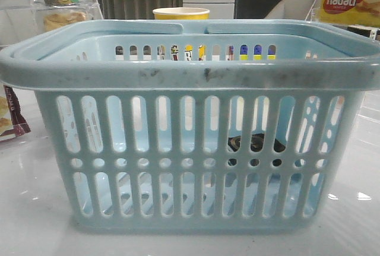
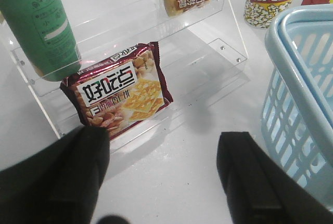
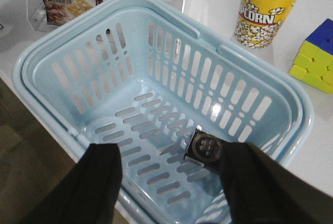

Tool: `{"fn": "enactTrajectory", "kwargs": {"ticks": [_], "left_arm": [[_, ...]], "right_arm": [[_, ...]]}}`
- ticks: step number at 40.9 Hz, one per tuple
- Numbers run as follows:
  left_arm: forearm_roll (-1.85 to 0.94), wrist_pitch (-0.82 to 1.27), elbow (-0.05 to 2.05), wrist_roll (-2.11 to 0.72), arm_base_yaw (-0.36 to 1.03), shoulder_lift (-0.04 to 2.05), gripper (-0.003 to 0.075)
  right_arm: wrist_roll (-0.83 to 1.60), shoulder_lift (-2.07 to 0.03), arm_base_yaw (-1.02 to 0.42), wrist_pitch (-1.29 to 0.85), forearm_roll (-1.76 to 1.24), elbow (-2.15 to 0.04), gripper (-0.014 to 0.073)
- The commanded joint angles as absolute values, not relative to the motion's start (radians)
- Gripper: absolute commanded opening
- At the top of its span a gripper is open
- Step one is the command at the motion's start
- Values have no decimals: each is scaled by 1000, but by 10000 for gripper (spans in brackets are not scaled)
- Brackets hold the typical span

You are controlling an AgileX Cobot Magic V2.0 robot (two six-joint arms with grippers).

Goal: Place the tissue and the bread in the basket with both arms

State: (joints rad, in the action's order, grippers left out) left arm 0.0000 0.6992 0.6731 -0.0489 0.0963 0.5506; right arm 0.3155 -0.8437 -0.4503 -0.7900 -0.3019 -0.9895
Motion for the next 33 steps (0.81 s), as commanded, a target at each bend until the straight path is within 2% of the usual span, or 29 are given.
{"fn": "enactTrajectory", "kwargs": {"ticks": [1, 14, 33], "left_arm": [[-13, 596, 700, -44, 96, 567, 505], [-13, 537, 764, -48, 96, 773, 505], [-85, 529, 1145, -48, 96, 1321, 505]], "right_arm": [[327, -769, -452, -725, -320, -949, 519], [327, -659, -450, -732, -318, -851, 519], [327, -659, -450, -734, -318, -851, 519]]}}
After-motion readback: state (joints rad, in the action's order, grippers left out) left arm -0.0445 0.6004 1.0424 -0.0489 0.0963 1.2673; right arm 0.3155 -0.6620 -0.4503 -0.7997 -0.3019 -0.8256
